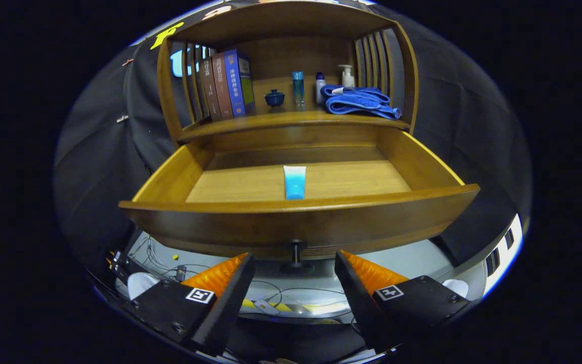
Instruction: Pull open the drawer, take out the items inside it, and place them on the countertop above the cabinet.
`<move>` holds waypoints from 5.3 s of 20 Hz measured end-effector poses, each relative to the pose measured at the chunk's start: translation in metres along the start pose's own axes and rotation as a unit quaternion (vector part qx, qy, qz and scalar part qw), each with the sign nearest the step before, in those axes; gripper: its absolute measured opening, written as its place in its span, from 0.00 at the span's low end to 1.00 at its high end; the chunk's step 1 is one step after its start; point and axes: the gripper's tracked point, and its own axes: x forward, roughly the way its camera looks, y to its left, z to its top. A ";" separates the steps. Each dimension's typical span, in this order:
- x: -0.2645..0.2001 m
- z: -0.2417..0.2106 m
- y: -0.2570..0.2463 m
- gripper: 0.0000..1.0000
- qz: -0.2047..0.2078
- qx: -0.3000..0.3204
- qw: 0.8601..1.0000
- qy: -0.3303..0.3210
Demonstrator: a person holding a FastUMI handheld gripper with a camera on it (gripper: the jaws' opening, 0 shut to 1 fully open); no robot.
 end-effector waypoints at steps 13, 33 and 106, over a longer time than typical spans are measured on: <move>0.085 0.124 0.010 0.98 0.022 0.011 0.999 0.030; 0.206 0.043 -0.015 0.93 -0.054 -0.009 0.947 0.318; 0.017 0.183 0.007 0.99 0.030 -0.028 0.980 -0.195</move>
